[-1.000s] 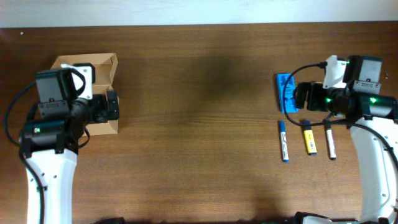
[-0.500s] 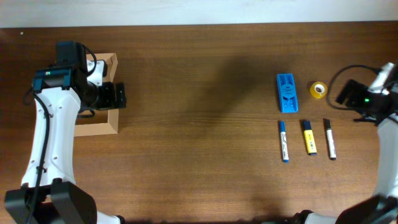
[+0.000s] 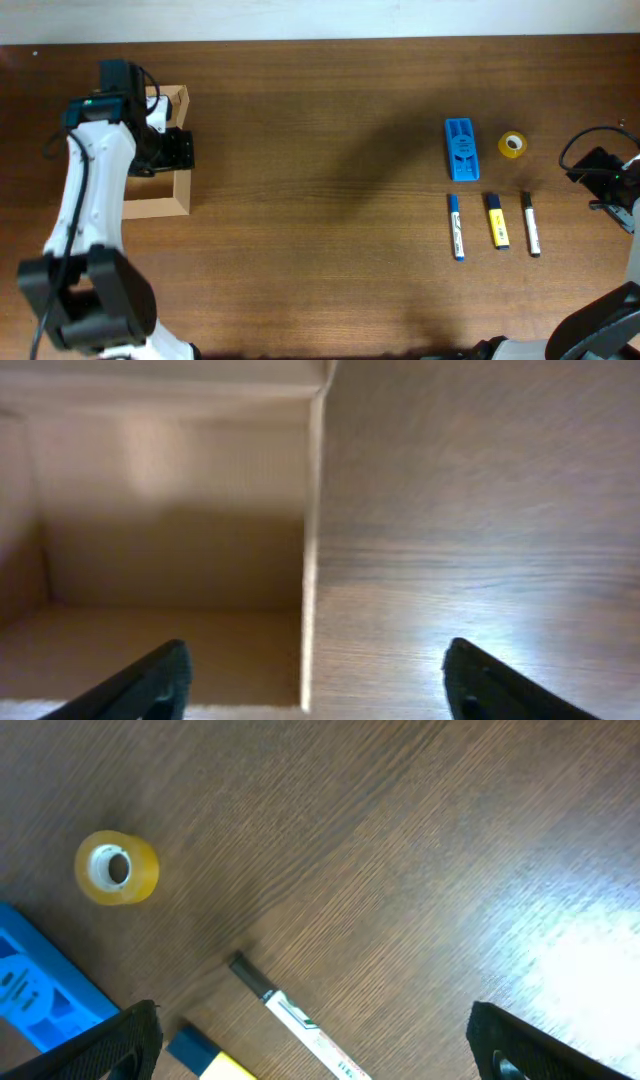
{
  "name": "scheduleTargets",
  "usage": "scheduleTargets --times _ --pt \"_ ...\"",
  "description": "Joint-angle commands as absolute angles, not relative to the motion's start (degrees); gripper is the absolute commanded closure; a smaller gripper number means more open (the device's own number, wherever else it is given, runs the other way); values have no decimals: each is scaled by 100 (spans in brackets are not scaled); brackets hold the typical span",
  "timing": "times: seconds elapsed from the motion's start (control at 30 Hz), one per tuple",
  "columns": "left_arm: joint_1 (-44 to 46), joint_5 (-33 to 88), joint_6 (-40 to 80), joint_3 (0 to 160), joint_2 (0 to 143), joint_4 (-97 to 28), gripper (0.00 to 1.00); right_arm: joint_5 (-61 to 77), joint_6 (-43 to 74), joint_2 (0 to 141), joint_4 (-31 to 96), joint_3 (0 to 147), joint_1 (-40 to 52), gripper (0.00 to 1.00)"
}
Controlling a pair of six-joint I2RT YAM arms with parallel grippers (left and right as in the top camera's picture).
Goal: Pack container
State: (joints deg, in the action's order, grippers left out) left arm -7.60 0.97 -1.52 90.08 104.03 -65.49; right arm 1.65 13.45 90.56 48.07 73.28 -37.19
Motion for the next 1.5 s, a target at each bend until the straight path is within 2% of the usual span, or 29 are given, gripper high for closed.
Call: scheduleTargets --times 0.0,0.13,0.23,0.3,0.4,0.7,0.77,0.8,1.13,1.47 --pt "-821 -23 -244 9155 10718 -6580 24 344 1426 9037 4873 7406 -3715 1" --pt "-821 75 -242 9196 10960 -6584 28 342 1426 9037 4954 7406 -3715 1" --pt "-821 110 -239 9196 11100 -6676 42 344 1426 9037 5002 7406 -3715 1" --pt "-823 110 -237 9196 11225 -6764 57 344 1426 9037 5035 7406 -3715 1" --pt "-821 128 -217 9196 11443 -6877 70 346 1426 9037 5078 7406 -3715 1" --pt "-821 279 -213 9196 11673 -6814 75 454 1426 9037 5092 7406 -3715 1" --pt "-819 279 -143 9196 11673 -6820 96 456 1428 9037 5087 7406 -3715 1" --pt "-816 279 -71 9196 11673 -6825 98 456 1428 9037 5085 7406 -3715 1" --pt "-198 327 368 10101 11671 -7467 98 532 1422 9037 5061 7406 -3715 1" --pt "1564 368 1608 12311 11671 -8473 98 19 1424 9037 5072 7426 -3726 1"
